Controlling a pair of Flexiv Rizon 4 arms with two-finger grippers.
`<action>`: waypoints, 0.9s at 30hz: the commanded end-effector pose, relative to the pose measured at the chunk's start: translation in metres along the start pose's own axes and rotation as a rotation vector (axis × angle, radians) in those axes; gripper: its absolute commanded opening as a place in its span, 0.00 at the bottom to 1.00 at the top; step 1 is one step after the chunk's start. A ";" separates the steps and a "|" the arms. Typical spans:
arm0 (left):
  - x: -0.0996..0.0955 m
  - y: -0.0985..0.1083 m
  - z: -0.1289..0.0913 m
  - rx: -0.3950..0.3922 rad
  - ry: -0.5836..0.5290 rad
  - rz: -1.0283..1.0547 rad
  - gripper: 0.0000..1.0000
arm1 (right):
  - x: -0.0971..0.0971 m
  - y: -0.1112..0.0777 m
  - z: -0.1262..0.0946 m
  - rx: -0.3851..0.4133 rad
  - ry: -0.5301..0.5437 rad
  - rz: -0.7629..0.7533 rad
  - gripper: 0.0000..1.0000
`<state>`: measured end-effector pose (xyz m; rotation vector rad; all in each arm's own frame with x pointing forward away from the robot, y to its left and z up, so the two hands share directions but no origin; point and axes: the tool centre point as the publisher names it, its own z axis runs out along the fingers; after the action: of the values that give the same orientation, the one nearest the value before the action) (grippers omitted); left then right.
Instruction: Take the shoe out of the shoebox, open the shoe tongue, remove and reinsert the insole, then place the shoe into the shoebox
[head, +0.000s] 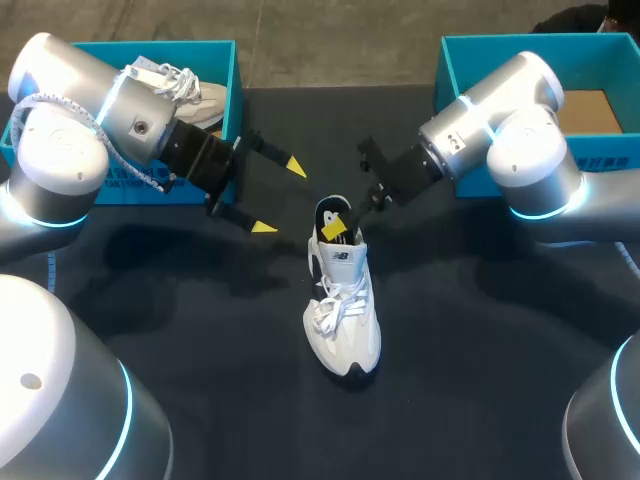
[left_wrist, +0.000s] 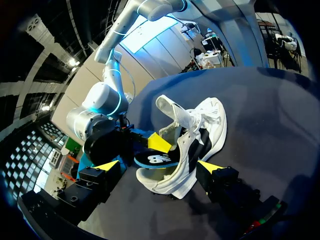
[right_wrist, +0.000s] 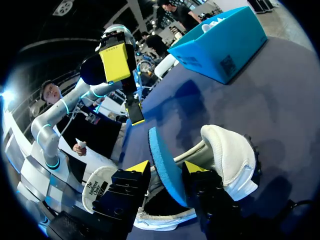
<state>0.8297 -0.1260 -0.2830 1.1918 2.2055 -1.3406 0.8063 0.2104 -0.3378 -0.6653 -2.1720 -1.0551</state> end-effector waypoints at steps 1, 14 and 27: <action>-0.001 0.000 0.000 0.001 0.003 -0.001 1.00 | -0.001 -0.003 -0.004 -0.006 -0.006 0.004 0.36; 0.001 0.000 0.002 0.007 -0.006 -0.012 1.00 | -0.004 0.005 -0.008 0.002 0.053 0.081 0.00; -0.007 0.001 0.002 0.025 0.005 0.009 1.00 | -0.005 -0.007 0.001 -0.020 0.061 0.102 0.45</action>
<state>0.8293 -0.1299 -0.2813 1.1967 2.1892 -1.3614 0.8076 0.2060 -0.3406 -0.7260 -2.0521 -1.0342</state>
